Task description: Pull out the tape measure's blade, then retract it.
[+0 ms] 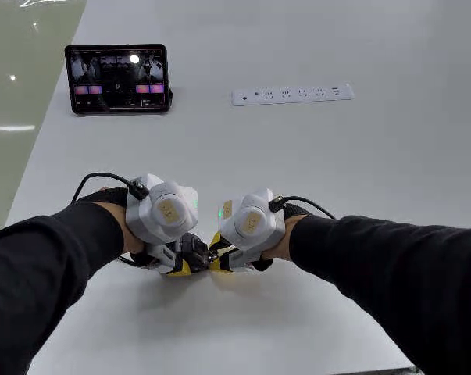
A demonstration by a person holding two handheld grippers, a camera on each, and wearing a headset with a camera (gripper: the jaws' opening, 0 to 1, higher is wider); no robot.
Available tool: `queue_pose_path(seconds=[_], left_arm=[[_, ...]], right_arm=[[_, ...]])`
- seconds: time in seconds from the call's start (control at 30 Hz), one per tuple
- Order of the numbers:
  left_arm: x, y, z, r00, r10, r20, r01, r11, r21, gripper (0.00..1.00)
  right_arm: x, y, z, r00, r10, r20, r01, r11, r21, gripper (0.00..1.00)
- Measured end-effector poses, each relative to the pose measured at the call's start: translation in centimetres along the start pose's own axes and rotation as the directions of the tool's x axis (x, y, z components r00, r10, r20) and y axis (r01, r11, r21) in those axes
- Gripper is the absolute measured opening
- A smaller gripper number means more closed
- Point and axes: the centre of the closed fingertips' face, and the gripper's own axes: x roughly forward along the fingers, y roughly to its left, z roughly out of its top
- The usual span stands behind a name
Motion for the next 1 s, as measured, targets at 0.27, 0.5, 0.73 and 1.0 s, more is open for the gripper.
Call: queue_pose_path(seconds=[0.27,0.5,0.73,1.0], left_arm=[[0.00,0.02,-0.01,1.0000,0.003,0.002,-0.003,1.000,0.006,0.34],[-0.03,0.03,0.00,1.0000,0.001,0.007,-0.001,1.000,0.003,0.34],[-0.04,0.05,-0.04,1.0000,0.001,0.008,-0.002,1.000,0.003,0.34],[-0.08,-0.02,0.00,0.9999,0.001,0.014,-0.001,1.000,0.002,0.34]], right_arm=[[0.02,-0.03,-0.02,0.9997,0.024,-0.011,-0.023,0.999,0.048,0.12],[0.01,0.04,-0.04,0.9997,0.020,-0.012,-0.020,0.999,0.034,0.11],[0.07,0.08,-0.01,0.9996,0.017,-0.023,-0.016,0.998,0.056,0.11],[0.09,0.05,-0.11,0.9994,0.008,-0.034,-0.005,0.997,0.075,0.12]])
